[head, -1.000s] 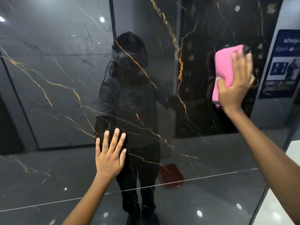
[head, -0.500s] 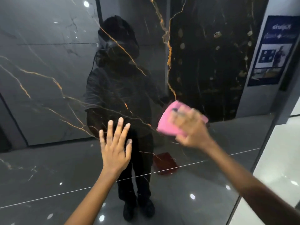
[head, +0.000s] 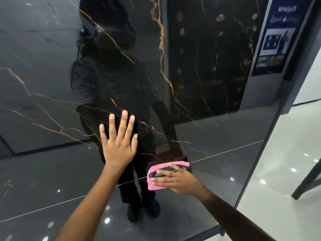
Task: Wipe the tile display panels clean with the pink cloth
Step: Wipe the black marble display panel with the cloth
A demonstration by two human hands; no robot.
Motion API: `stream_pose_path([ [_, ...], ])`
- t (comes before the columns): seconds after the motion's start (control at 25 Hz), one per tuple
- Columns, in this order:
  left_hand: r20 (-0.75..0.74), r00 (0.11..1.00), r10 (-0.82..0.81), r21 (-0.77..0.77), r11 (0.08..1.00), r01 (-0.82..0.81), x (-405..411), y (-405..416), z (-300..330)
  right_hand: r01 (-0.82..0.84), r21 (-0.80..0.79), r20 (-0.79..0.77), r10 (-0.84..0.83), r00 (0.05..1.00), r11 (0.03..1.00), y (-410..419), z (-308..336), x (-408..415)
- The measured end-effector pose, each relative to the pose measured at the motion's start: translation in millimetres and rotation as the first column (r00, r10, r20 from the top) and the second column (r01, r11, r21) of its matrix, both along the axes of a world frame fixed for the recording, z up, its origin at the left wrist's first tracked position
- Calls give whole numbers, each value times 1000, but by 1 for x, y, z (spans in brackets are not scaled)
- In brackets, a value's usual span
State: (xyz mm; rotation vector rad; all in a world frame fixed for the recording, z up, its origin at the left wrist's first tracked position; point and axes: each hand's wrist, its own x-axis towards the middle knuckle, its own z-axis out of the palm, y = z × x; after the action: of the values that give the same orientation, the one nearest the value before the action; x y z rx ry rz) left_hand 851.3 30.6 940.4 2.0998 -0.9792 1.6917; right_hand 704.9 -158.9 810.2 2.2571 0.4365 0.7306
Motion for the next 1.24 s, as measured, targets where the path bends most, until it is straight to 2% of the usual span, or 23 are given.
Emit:
stream_pose_path([
  [0.04, -28, 999, -21, -21, 1000, 20, -3, 1, 2, -67, -39, -44, 65, 997, 997, -9, 2, -2],
  [0.08, -74, 995, -68, -56, 996, 64, -8, 1, 3, -97, -20, -2, 97, 995, 995, -26, 21, -3],
  [0.12, -114, 985, -126, -93, 989, 116, -14, -1, 3, -91, 68, 115, 83, 990, 994, -47, 48, -4],
  [0.2, -147, 973, -181, -99, 981, 167, -23, -12, 2, -57, 381, 448, -131, 884, 923, -97, 121, -14],
  [0.24, -147, 975, -167, -81, 984, 157, -24, -19, 2, -93, 577, 524, -281, 804, 811, -126, 158, -24],
  [0.32, -83, 993, -80, -50, 996, 76, -18, -30, -6, -299, 823, 551, -556, 622, 482, -182, 210, -48],
  [0.36, -38, 999, -26, -39, 999, 24, -13, -34, -10, -414, 848, 525, -639, 563, 332, -197, 218, -54],
  [0.4, -13, 1000, 7, -37, 999, -7, -10, -34, -13, -472, 841, 511, -674, 534, 263, -200, 213, -55],
  [0.48, 6, 1000, 26, -46, 999, -25, -9, -33, -13, -432, 845, 519, -675, 524, 315, -180, 162, -38],
  [0.52, 19, 999, 34, -51, 998, -33, -10, -33, -13, -345, 860, 511, -637, 577, 376, -154, 122, -28],
  [0.56, 26, 999, 43, -57, 998, -42, -10, -32, -13, -210, 857, 473, -558, 681, 471, -122, 75, -18],
  [0.64, 30, 998, 63, -61, 996, -61, -10, -33, -11, -7, 606, 377, -280, 883, 795, -81, -3, -18],
  [0.68, 28, 997, 74, -56, 996, -72, -11, -34, -8, 7, 391, 324, -145, 935, 920, -86, -19, -21],
  [0.72, 18, 996, 83, -50, 995, -82, -11, -33, -6, -5, 197, 250, -45, 967, 980, -103, -13, -25],
  [0.8, -10, 996, 86, -63, 994, -86, -15, -32, -3, -117, -17, 190, 118, 975, 993, -149, 40, -30],
  [0.84, -43, 997, 63, -87, 994, -66, -19, -34, -1, -150, -5, 240, 147, 960, 989, -169, 83, -32],
  [0.92, -118, 993, -14, -143, 990, -3, -31, -40, 7, -181, 253, 497, 33, 867, 950, -202, 187, -38],
  [0.96, -124, 991, -45, -165, 986, 24, -37, -45, 17, -225, 413, 605, -81, 792, 883, -216, 242, -40],
  [1.04, -104, 993, -60, -207, 978, 37, -43, -55, 49, -401, 649, 704, -310, 639, 647, -231, 334, -45],
  [1.12, -126, 991, -40, -275, 961, 4, -42, -64, 84, -544, 708, 706, -433, 561, 450, -212, 372, -43],
  [1.16, -141, 990, -13, -298, 954, -30, -40, -67, 94, -552, 696, 718, -422, 554, 459, -194, 364, -36],
  [1.2, -144, 989, 28, -306, 949, -72, -37, -68, 99, -512, 664, 734, -346, 584, 545, -173, 340, -26],
  [1.24, -138, 988, 70, -298, 948, -109, -35, -69, 98, -433, 580, 723, -191, 664, 690, -147, 301, -15],
])
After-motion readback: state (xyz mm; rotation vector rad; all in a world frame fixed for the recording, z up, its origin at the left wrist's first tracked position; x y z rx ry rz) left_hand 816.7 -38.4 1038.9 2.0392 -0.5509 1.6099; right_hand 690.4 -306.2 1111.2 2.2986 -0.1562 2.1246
